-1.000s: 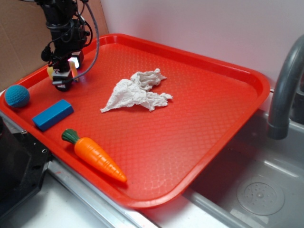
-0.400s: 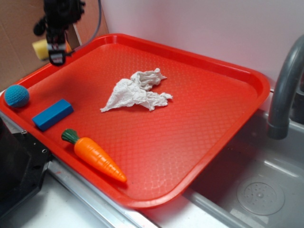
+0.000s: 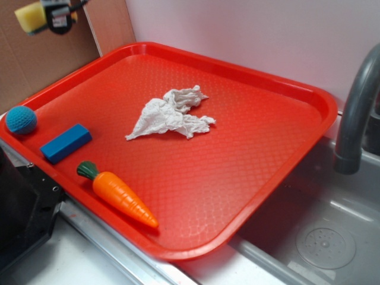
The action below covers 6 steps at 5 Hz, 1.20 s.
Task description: Grab the green sponge.
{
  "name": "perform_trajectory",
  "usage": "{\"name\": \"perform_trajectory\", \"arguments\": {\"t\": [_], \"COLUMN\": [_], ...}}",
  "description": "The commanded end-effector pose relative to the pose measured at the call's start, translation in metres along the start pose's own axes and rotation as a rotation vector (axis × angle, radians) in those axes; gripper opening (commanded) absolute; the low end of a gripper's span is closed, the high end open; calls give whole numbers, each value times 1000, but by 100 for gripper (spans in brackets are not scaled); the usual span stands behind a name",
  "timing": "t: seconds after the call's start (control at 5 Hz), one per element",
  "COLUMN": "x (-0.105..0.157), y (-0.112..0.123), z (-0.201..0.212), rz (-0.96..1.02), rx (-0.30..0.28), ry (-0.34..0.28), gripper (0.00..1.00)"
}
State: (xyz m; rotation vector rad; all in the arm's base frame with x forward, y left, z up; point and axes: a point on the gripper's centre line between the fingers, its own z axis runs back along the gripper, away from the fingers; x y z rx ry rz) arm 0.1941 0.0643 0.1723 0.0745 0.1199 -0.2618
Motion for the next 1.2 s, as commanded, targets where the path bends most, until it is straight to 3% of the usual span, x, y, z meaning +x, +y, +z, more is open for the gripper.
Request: {"name": "perform_trajectory", "arguments": {"t": [0.0, 0.2, 0.4, 1.0], "x": [19, 16, 12, 21], "y": [14, 18, 21, 31], "z": [43, 53, 48, 37], "rz": [496, 588, 610, 525], "rx": [202, 219, 173, 155], "ry": [-74, -163, -191, -175], "gripper": [0, 0, 0, 0]}}
